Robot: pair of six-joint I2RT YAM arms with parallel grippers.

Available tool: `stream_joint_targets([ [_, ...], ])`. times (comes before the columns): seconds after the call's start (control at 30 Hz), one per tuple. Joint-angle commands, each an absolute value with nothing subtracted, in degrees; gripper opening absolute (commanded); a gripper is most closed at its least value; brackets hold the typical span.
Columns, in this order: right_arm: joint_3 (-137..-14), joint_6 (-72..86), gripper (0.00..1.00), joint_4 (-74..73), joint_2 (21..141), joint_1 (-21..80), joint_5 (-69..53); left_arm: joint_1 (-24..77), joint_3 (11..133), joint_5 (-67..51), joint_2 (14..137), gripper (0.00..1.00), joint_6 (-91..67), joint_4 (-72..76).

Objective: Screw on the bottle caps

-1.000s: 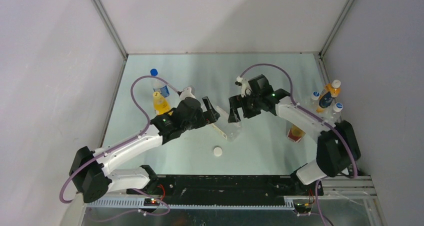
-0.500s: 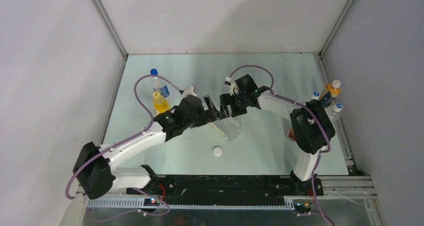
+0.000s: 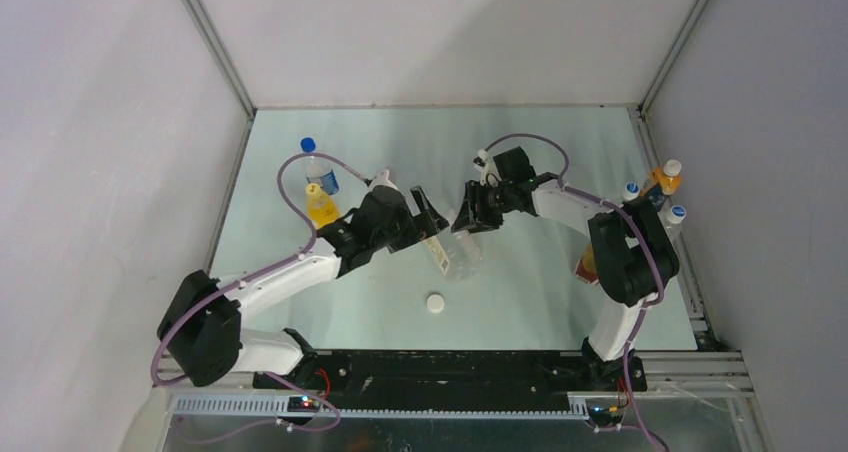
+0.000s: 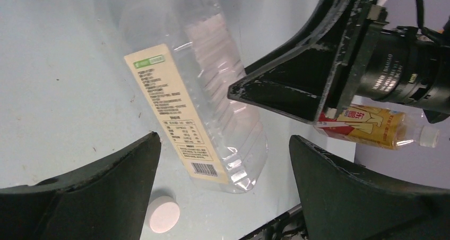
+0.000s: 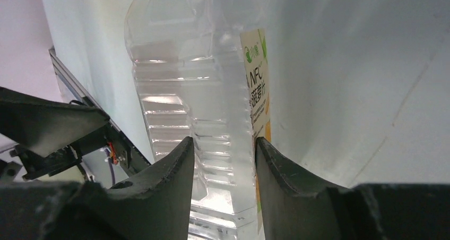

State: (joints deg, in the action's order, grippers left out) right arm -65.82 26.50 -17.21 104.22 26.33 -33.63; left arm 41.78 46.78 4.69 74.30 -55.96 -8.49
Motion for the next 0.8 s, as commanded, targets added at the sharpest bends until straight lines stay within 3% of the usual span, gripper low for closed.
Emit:
stream_joint_targets([
  [0.0, -63.38, 28.64, 0.28, -15.45, 101.07, 24.82, -34.87, 41.17, 46.71, 3.34, 76.51, 0.96, -57.85, -3.82],
  [0.77, -60.07, 29.79, 0.27, -13.3, 99.71, 22.69, -36.05, 38.04, 47.39, -4.17, 91.5, 0.88, -64.03, 10.03],
])
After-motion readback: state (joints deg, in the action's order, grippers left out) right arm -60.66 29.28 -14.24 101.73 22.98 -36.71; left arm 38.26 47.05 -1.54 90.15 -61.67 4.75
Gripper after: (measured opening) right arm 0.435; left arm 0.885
